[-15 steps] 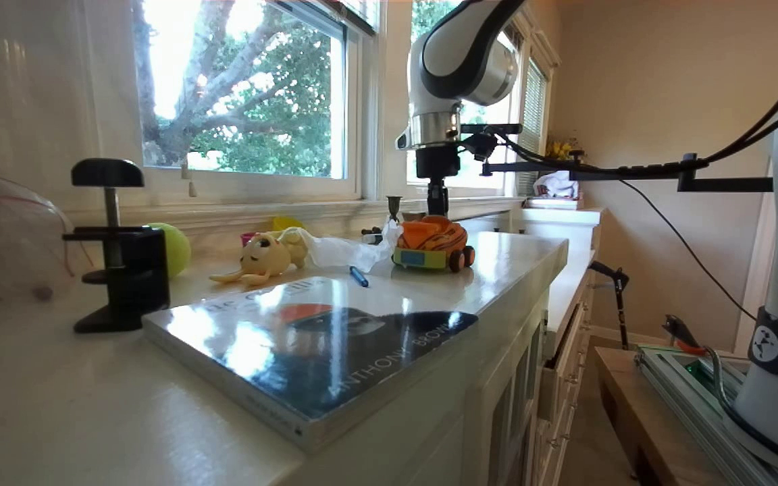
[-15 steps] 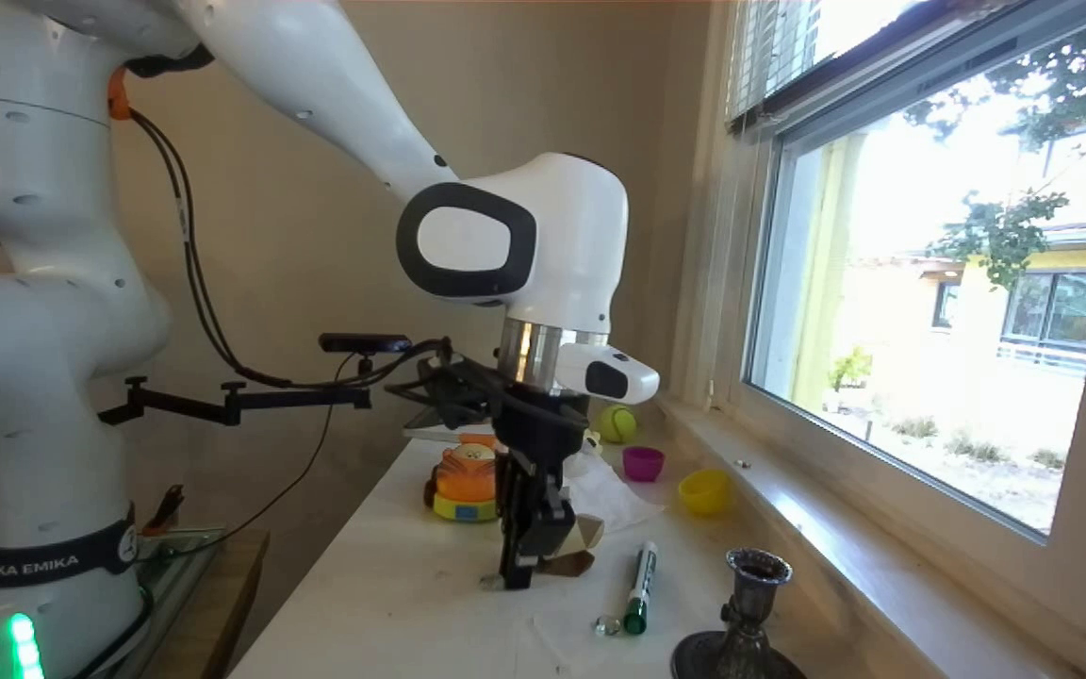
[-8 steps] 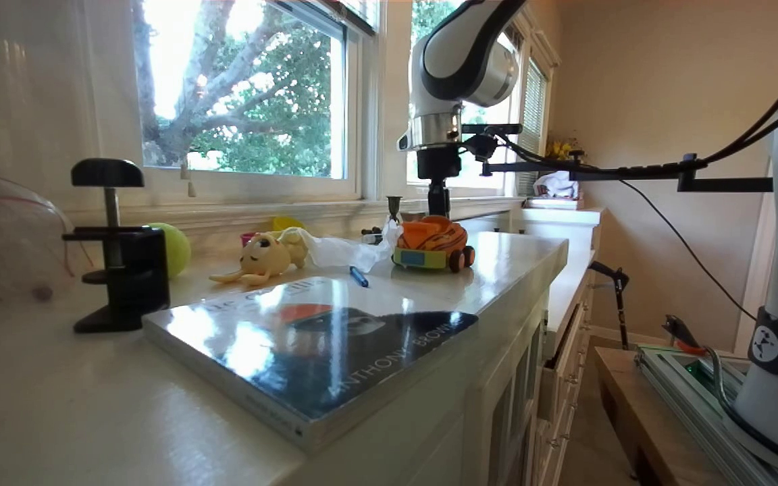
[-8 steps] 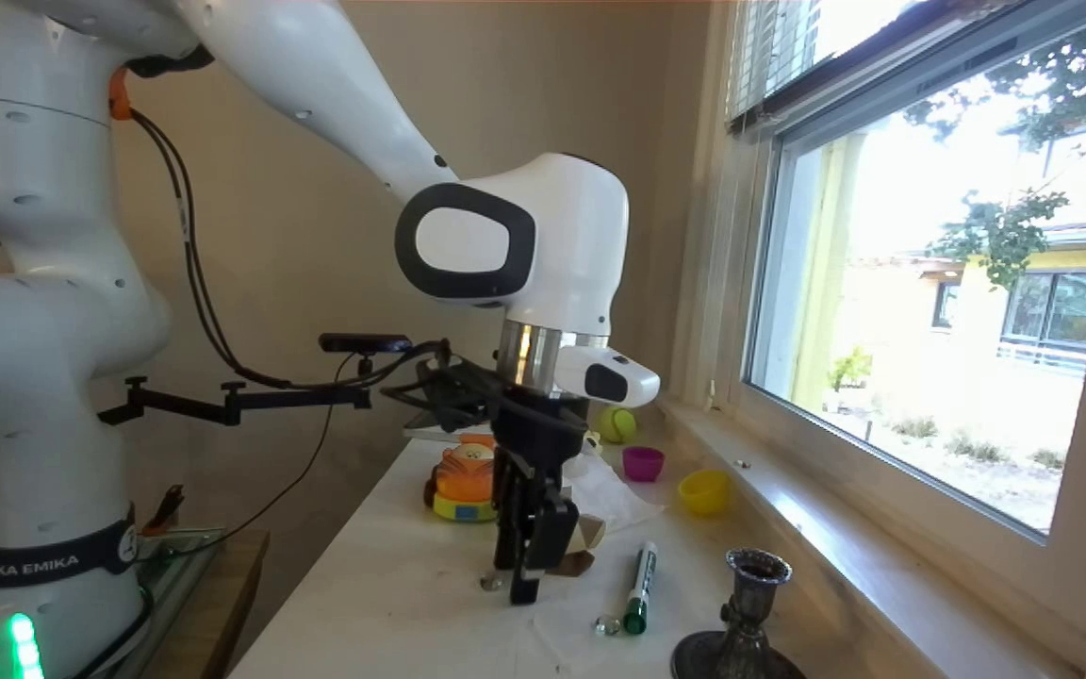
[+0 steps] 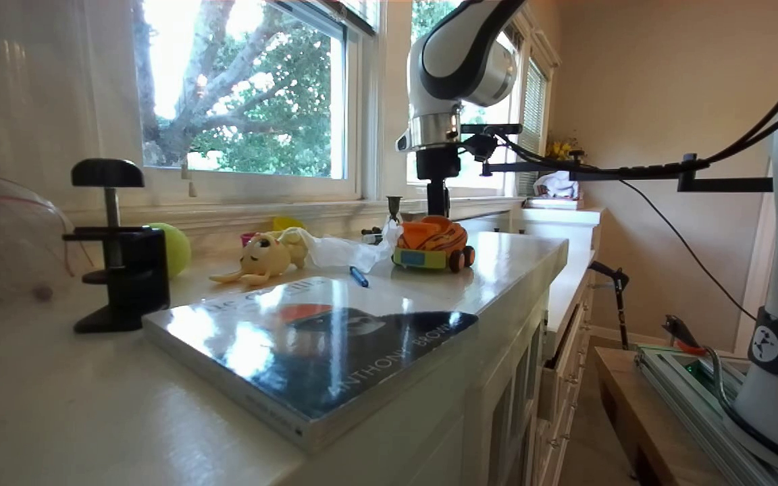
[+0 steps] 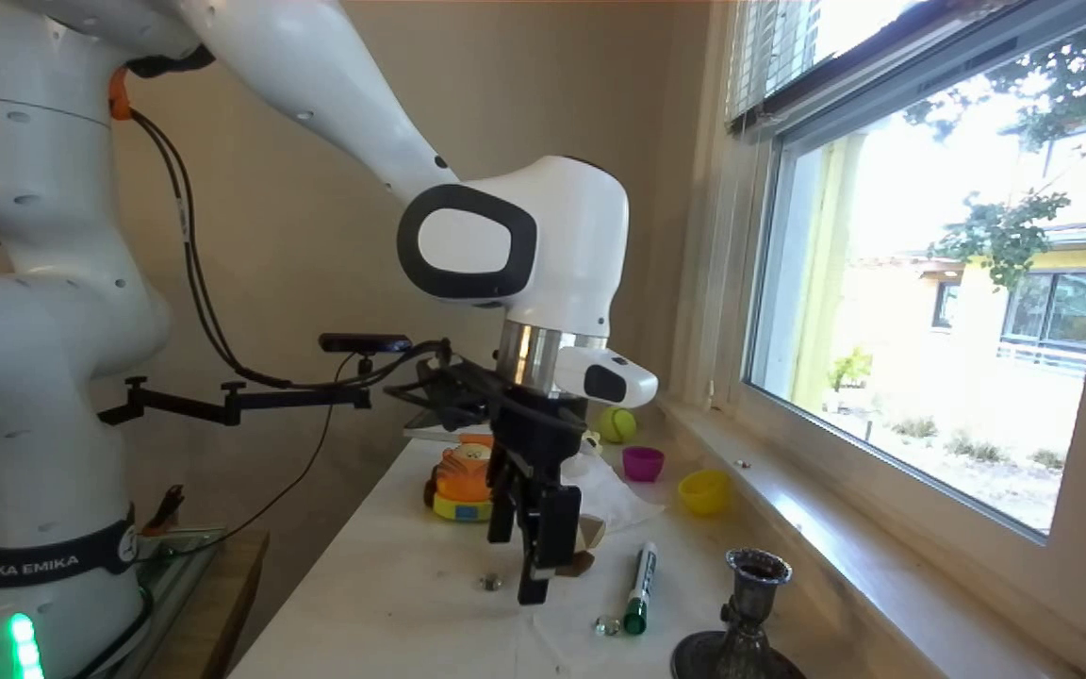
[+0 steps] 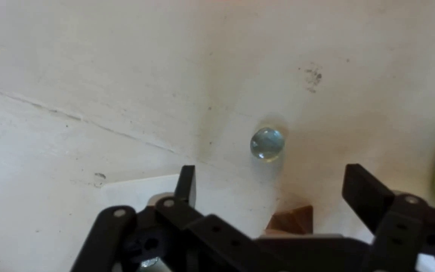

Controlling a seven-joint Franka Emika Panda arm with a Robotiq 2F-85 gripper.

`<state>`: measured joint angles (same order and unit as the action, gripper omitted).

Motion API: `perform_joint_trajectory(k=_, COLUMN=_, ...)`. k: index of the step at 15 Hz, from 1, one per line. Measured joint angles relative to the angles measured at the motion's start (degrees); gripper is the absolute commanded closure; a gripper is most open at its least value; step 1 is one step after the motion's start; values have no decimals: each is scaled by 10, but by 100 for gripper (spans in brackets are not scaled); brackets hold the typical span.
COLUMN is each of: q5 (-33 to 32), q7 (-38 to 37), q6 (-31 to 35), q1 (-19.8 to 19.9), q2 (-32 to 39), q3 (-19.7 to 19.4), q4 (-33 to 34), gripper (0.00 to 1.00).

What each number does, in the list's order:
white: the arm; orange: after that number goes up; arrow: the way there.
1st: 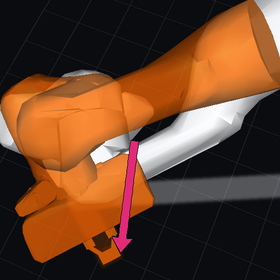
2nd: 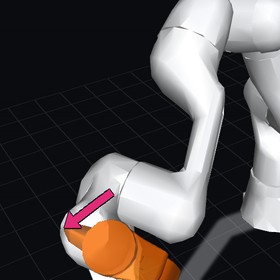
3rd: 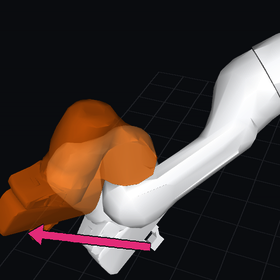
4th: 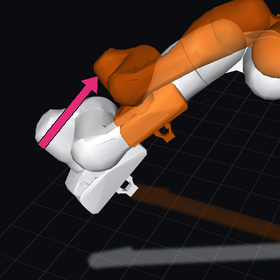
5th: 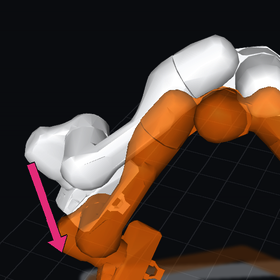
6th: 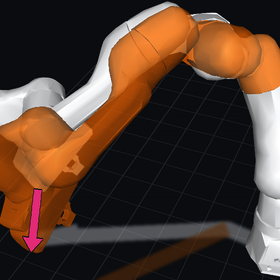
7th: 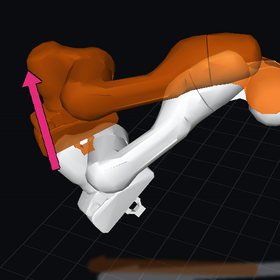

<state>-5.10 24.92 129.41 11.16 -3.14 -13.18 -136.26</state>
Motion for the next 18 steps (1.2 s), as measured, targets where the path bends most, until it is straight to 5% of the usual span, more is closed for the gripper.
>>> perform_joint_trajectory(k=5, q5=0, q7=0, q6=-25, q1=0, q2=0, q3=0, q4=0, gripper=0)
perform_joint_trajectory(k=6, q5=0, q7=0, q6=-28, q1=0, q2=0, q3=0, q4=0, gripper=6)
perform_joint_trajectory(k=7, q5=0, q7=0, q6=-31, q1=0, q2=0, q3=0, q4=0, gripper=26)
perform_joint_trajectory(k=16, q5=0, q7=-1, q6=-35, q1=3, q2=-1, q3=-2, q4=6, gripper=90)
perform_joint_trajectory(k=18, q5=0, q7=-1, q6=-35, q1=4, q2=-1, q3=-3, q4=7, gripper=95)
